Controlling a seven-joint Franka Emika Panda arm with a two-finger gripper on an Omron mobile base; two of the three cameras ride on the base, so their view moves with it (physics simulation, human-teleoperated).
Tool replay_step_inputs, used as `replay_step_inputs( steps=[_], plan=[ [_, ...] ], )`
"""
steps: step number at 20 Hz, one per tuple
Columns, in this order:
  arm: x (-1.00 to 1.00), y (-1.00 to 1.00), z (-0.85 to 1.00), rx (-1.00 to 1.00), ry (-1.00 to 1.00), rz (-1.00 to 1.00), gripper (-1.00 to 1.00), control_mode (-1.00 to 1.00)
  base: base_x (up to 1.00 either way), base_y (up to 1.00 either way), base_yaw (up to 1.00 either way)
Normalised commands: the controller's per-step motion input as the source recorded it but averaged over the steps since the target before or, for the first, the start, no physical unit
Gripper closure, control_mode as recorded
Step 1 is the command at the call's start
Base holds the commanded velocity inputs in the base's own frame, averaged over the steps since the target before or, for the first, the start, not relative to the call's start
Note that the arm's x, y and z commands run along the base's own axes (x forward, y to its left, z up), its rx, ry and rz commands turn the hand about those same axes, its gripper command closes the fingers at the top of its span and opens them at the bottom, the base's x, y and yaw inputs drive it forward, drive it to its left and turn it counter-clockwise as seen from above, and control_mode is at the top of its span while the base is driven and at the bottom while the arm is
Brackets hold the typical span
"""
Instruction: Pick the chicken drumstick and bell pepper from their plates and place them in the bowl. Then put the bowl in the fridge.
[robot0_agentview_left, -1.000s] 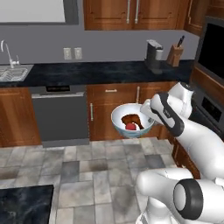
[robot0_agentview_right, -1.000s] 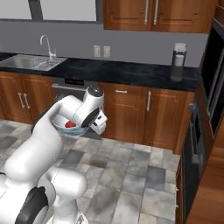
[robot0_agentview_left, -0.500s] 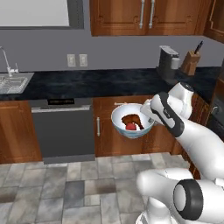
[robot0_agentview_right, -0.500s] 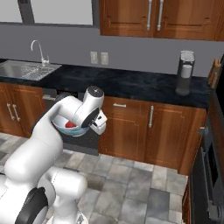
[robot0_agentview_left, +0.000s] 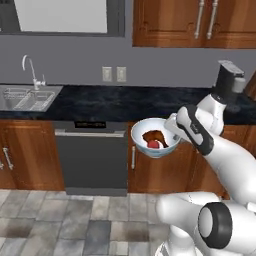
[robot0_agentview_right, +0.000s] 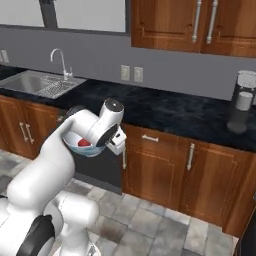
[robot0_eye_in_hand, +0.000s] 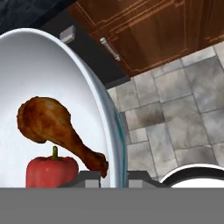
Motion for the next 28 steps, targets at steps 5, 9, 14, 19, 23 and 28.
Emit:
replay_step_inputs(
  steps=[5, 9, 14, 19, 23, 28],
  plan=[
    [0.00, 0.00, 0.00, 0.00, 0.00, 0.00, 1.00, 1.00, 0.34, 0.13, 0.63],
    [0.00, 0.00, 0.00, 0.00, 0.00, 0.00, 1.00, 1.00, 0.33, 0.17, 0.65],
    [0.00, 0.00, 0.00, 0.00, 0.00, 0.00, 1.00, 1.00, 0.61, 0.25, 0.38],
    [0.00, 0.00, 0.00, 0.00, 0.00, 0.00, 1.00, 1.00, 0.78, 0.23, 0.27],
    [0.00, 0.00, 0.00, 0.00, 0.00, 0.00, 1.00, 1.00, 0.90, 0.24, 0.18],
    [0.00, 0.00, 0.00, 0.00, 0.00, 0.00, 1.00, 1.00, 0.86, 0.23, 0.20]
  ],
)
